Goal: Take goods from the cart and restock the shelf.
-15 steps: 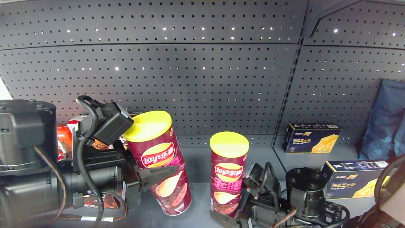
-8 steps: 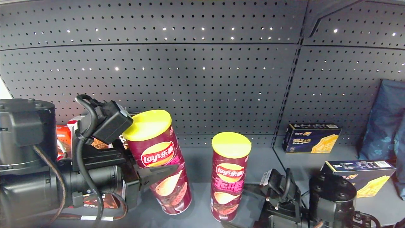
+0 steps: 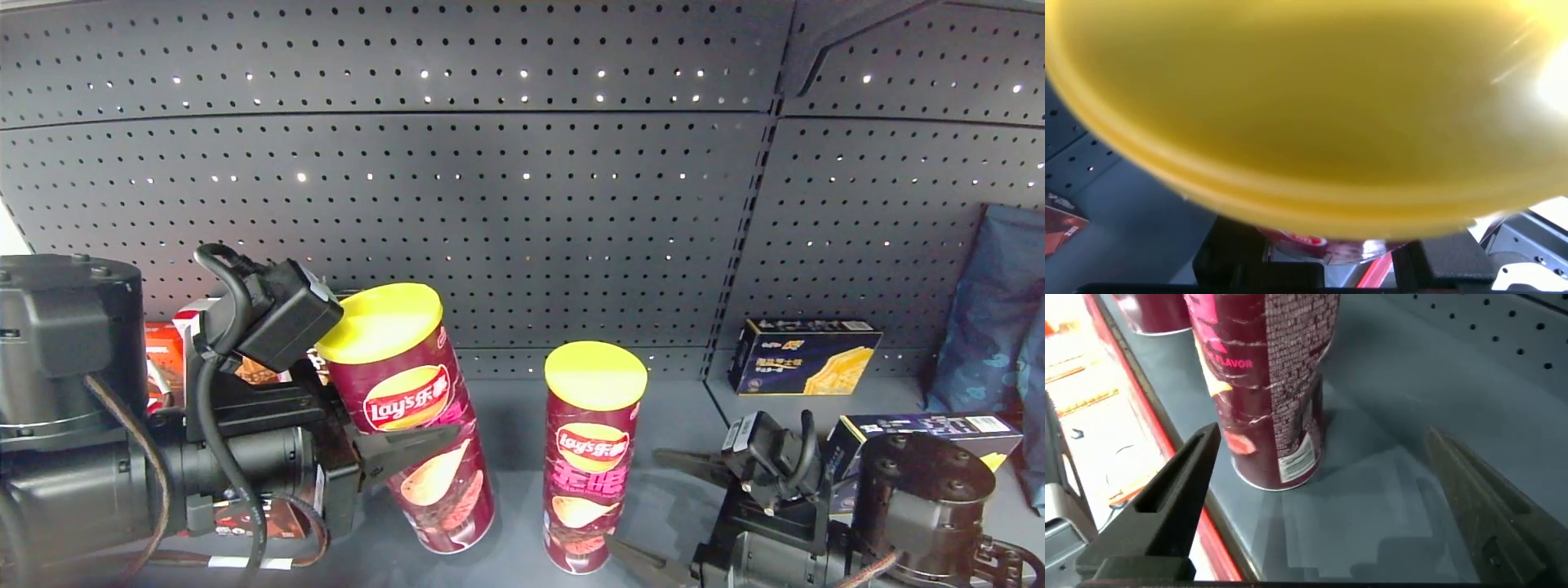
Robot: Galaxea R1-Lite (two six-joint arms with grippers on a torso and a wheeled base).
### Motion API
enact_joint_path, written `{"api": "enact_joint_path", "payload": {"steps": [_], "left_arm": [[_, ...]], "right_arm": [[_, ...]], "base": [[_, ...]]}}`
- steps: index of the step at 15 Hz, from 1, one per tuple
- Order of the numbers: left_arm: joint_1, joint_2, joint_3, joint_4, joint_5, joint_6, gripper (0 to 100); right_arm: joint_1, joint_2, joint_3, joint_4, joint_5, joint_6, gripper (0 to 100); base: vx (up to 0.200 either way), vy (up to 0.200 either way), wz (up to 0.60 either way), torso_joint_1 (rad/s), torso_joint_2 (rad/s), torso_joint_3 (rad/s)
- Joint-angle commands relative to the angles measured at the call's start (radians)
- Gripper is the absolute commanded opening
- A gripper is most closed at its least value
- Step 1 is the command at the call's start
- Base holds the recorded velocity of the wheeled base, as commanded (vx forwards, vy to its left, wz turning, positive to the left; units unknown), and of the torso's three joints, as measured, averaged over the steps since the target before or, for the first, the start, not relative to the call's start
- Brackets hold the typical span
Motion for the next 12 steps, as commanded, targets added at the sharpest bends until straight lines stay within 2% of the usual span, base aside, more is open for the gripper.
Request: {"api": "enact_joint_path", "payload": {"steps": [1,12], "left_arm": [[0.001,0.0,0.001,-0.001,0.0,0.0,0],[0.001,0.0,0.006,0.001,0.0,-0.002,0]], "right_arm": [[-0.015,-0.001,-0.002,-0.001,0.001,-0.001,100],[-0.037,0.033,-0.032,0.001,0.001,-0.001,100]], "base": [[0.0,0.0,0.0,0.0,0.0,0.0],[0.0,0.0,0.0,0.0,0.0,0.0]]}}
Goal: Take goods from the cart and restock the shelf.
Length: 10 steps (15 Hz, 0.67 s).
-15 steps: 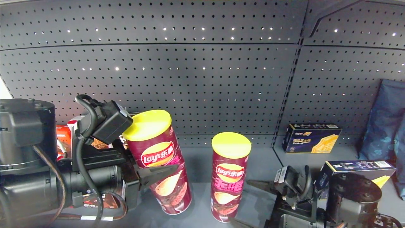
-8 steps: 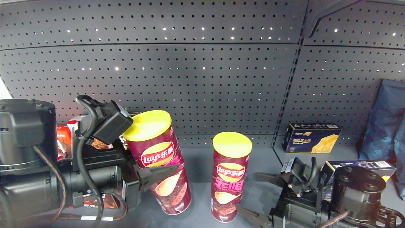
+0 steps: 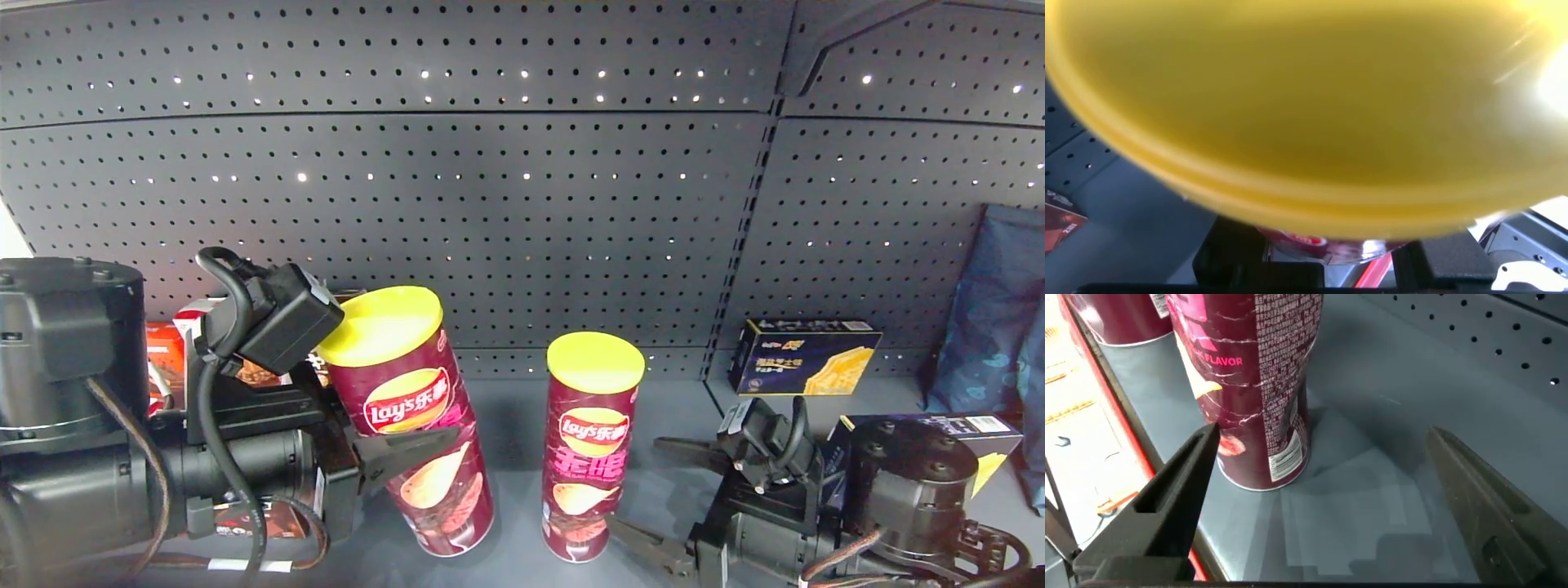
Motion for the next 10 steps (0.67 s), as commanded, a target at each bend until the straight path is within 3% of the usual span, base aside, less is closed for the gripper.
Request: {"api": "enact_joint_path", "payload": {"steps": [1,6,8,10], "left_arm": [[0.0,0.0,0.006,-0.001,0.0,0.001,0],[0.019,-0.003,0.011,-0.003,0.001,0.001,0],[0.019,-0.003,0.005,-0.003,0.001,0.001,0],[0.02,-0.005,0.006,-0.003,0.001,0.001,0]], "right_arm": [[0.004,-0.001,0.0,-0.003,0.001,0.0,100],[0.008,-0.306,0.048,0.07,-0.071,-0.032,100],[0.008,-0.466,-0.026,0.244,-0.172,-0.045,100],[0.001,-0.635,-0.128,0.503,-0.309,-0.045,100]], "base": [[0.0,0.0,0.0,0.0,0.0,0.0],[0.0,0.0,0.0,0.0,0.0,0.0],[0.0,0.0,0.0,0.0,0.0,0.0],[0.0,0.0,0.0,0.0,0.0,0.0]]}}
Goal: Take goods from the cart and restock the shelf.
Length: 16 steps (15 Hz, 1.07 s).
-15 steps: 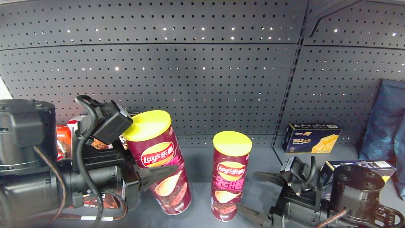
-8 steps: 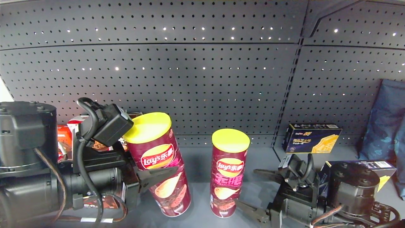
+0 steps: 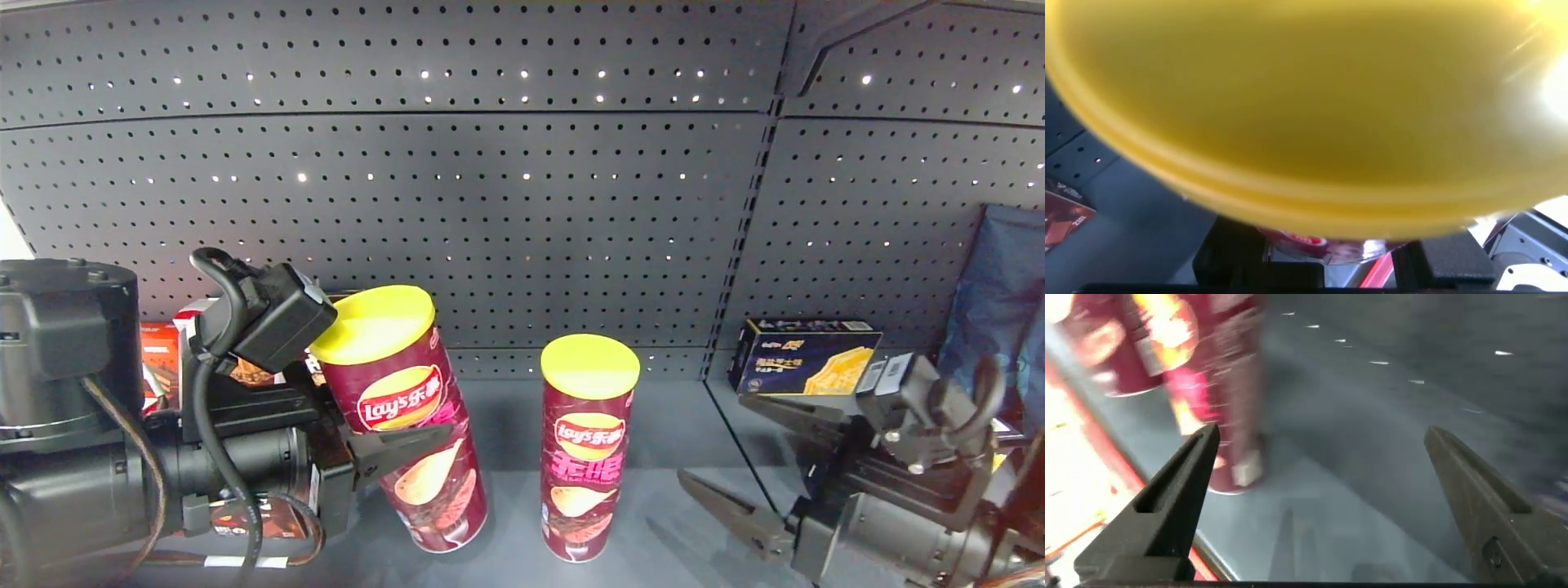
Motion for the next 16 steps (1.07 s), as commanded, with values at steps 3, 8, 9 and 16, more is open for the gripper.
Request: {"api": "enact_joint_path", "payload": {"steps": [3,8,9,16], "left_arm": [[0.007,-0.002,-0.001,0.0,0.003,0.002,0],[0.006,-0.025,-0.004,-0.001,0.004,0.002,0],[0.007,-0.025,-0.003,-0.001,0.004,0.002,0],[0.003,-0.038,-0.004,-0.007,0.004,0.003,0]], "right_arm": [[-0.025,-0.415,-0.081,0.362,-0.397,0.029,100],[-0.399,-0.757,0.206,0.37,-0.405,0.046,100],[-0.473,-0.849,0.258,0.404,-0.407,0.046,100],[-0.705,-1.374,0.296,0.913,-0.378,0.035,100]], "base": [[0.0,0.0,0.0,0.0,0.0,0.0],[0.0,0.0,0.0,0.0,0.0,0.0],[0.0,0.0,0.0,0.0,0.0,0.0],[0.0,0.0,0.0,0.0,0.0,0.0]]}}
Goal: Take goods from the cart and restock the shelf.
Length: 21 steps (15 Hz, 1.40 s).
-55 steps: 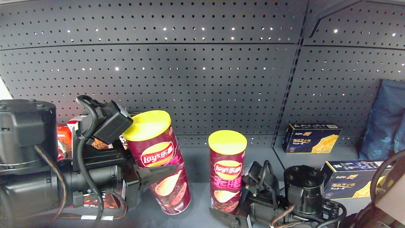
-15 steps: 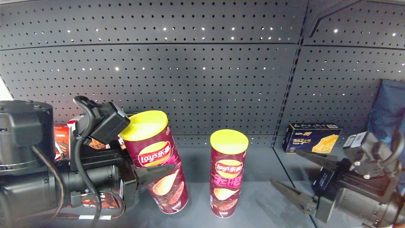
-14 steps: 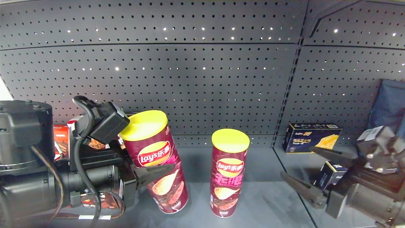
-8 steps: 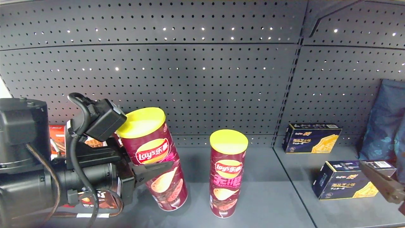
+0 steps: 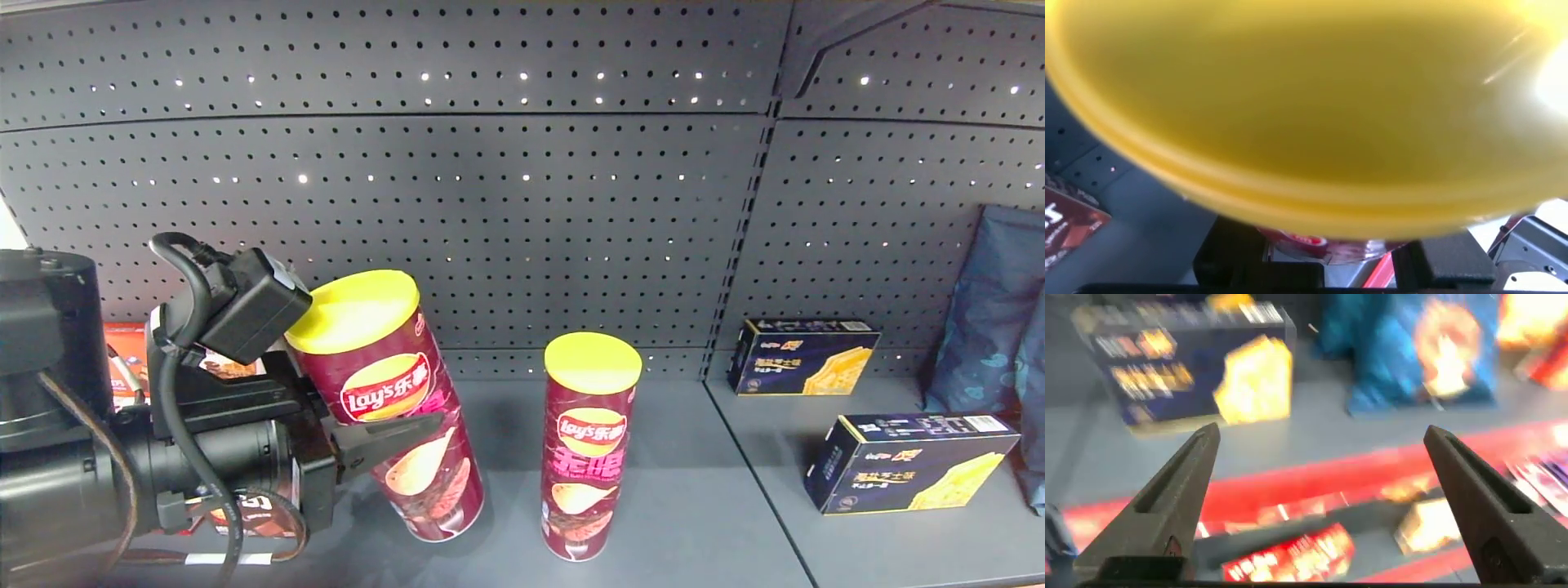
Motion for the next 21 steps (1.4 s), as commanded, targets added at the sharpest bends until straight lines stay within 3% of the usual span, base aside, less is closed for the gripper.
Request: {"api": "enact_joint_path", "payload": {"steps": [1,2,4,7,8,9,11,12,13,15,21], "left_arm": [[-0.001,-0.005,-0.001,-0.017,-0.002,0.0,0],[-0.001,-0.005,-0.001,-0.031,-0.003,0.0,0],[-0.001,-0.005,-0.004,-0.04,-0.006,0.0,0],[-0.004,0.002,-0.002,-0.048,-0.006,0.0,0],[-0.006,0.005,-0.01,-0.048,-0.008,0.0,0],[-0.006,0.005,-0.013,-0.048,-0.008,0.0,0],[-0.003,0.007,-0.012,-0.048,-0.009,0.0,0],[-0.001,0.018,-0.016,-0.048,-0.011,-0.002,0],[-0.001,0.019,-0.018,-0.048,-0.011,0.0,0],[-0.003,0.034,-0.021,-0.048,-0.008,0.0,0],[0.002,0.125,-0.073,-0.097,-0.009,0.0,0]], "right_arm": [[-0.07,-0.206,0.022,0.07,0.083,-0.003,100],[-0.07,-0.206,0.022,0.07,0.212,0.001,100],[-0.07,-0.206,0.022,0.07,0.373,0.0,100],[-0.073,-0.199,0.022,0.075,0.335,0.017,100],[-0.072,-0.205,0.022,0.075,0.189,0.064,100],[-0.07,-0.205,0.023,0.073,0.155,0.087,100],[-0.07,-0.205,0.023,0.073,0.302,0.046,100],[-0.07,-0.203,0.022,0.084,0.465,-0.002,100],[-0.072,-0.202,0.022,0.093,0.46,0.003,100],[-0.072,-0.203,0.022,0.136,0.308,0.103,100],[-0.072,-0.205,0.023,0.133,0.325,0.075,100]], "base": [[0.0,0.0,0.0,0.0,0.0,0.0],[0.0,0.0,0.0,0.0,0.0,0.0],[0.0,0.0,0.0,0.0,0.0,0.0],[0.0,0.0,0.0,0.0,0.0,0.0],[0.0,0.0,0.0,0.0,0.0,0.0],[0.0,0.0,0.0,0.0,0.0,0.0],[0.0,0.0,0.0,0.0,0.0,0.0],[0.0,0.0,0.0,0.0,0.0,0.0],[0.0,0.0,0.0,0.0,0.0,0.0],[0.0,0.0,0.0,0.0,0.0,0.0],[0.0,0.0,0.0,0.0,0.0,0.0]]}}
